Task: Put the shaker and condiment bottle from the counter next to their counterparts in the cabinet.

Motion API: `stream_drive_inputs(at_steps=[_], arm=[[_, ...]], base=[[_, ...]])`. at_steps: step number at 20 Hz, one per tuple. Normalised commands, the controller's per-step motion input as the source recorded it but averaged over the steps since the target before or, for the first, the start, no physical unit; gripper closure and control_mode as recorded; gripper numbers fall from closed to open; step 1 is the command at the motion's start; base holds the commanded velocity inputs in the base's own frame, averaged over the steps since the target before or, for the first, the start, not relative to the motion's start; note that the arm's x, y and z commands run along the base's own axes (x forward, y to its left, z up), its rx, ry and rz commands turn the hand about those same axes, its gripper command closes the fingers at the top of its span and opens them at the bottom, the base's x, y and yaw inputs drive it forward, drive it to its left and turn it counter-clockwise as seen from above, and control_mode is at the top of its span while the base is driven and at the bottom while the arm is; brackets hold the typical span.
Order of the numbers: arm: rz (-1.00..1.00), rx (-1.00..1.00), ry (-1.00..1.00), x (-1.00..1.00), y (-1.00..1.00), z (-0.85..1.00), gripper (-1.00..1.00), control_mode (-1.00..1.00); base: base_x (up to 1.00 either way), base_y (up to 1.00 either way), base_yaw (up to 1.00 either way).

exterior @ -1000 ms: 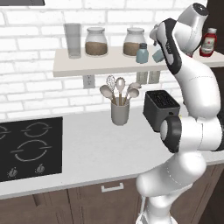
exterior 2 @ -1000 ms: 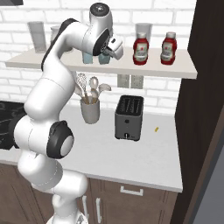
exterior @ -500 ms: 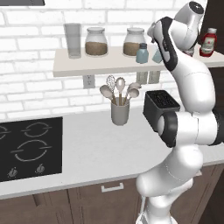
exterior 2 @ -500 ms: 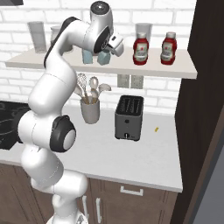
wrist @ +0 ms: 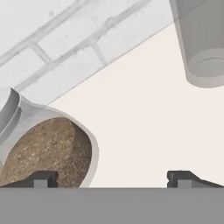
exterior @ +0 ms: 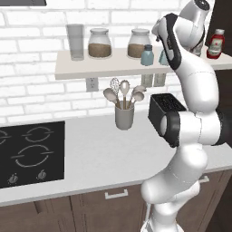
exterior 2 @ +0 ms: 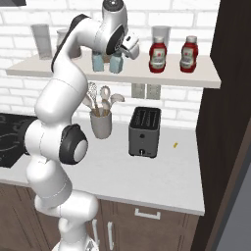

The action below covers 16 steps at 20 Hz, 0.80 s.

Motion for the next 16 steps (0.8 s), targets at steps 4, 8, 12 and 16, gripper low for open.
stream_drive_inputs(at_steps=[4, 8, 12, 16], arm=[[0.00, 0.00, -0.03, -0.03, 0.00, 0.00, -1.00, -1.00], [0.00, 0.00, -0.17, -0.49, 0.00, 0.00, -1.00, -1.00], [0.00, 0.00, -0.23, -0.85, -0.01, 0.00, -1.00, -1.00], [0.00, 0.00, -0.25, -1.00, -0.19, -0.04, -1.00, -1.00]], base=[[0.00, 0.00, 0.00], [0.00, 0.00, 0.00], [0.00, 0.00, 0.00], [0.00, 0.00, 0.00]])
